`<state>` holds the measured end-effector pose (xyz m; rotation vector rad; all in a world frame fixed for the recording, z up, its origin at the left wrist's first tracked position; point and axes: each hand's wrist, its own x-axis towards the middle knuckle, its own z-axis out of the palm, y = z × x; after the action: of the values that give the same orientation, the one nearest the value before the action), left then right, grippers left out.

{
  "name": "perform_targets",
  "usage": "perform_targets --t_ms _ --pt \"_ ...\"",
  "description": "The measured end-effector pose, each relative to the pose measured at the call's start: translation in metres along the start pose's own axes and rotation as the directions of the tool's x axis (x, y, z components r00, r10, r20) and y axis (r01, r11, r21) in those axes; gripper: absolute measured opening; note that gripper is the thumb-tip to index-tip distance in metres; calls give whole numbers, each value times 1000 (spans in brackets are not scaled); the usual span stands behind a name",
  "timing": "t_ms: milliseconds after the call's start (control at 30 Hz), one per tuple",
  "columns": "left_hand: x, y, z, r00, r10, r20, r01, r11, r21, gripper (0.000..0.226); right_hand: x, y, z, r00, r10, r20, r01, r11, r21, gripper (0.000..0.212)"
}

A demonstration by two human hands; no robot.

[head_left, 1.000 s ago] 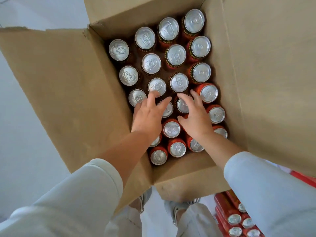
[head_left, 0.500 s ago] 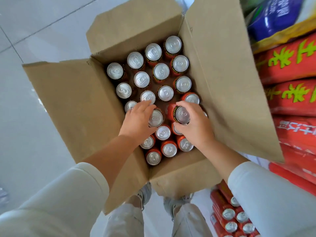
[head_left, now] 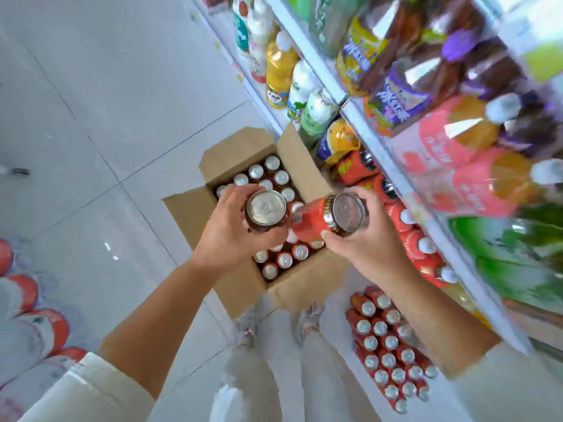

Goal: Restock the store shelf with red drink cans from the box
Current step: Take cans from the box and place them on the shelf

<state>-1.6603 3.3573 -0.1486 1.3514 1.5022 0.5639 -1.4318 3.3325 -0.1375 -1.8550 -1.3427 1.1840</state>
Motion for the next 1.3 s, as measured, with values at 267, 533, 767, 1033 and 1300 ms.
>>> perform_targets --t_ms 267,533,767,1033,1300 --pt "-64 185 -62 944 316 95 -305 946 -114 55 -108 -156 -100 960 -58 -272 100 985 143 59" --pt "-119 331 -62 789 578 208 -557 816 -154 48 -203 -234 -195 814 -92 -574 205 969 135 54" --pt "-165 430 -17 640 733 230 -696 680 -231 45 -277 -259 -283 630 -147 -762 250 968 20 51" --pt "-160 529 14 606 795 22 -777 598 -198 60 -282 -294 -382 551 -285 -785 275 949 -151 52" --pt "-100 561 20 638 759 -128 -770 627 -119 41 -204 -301 -428 596 -321 -736 226 947 -229 49"
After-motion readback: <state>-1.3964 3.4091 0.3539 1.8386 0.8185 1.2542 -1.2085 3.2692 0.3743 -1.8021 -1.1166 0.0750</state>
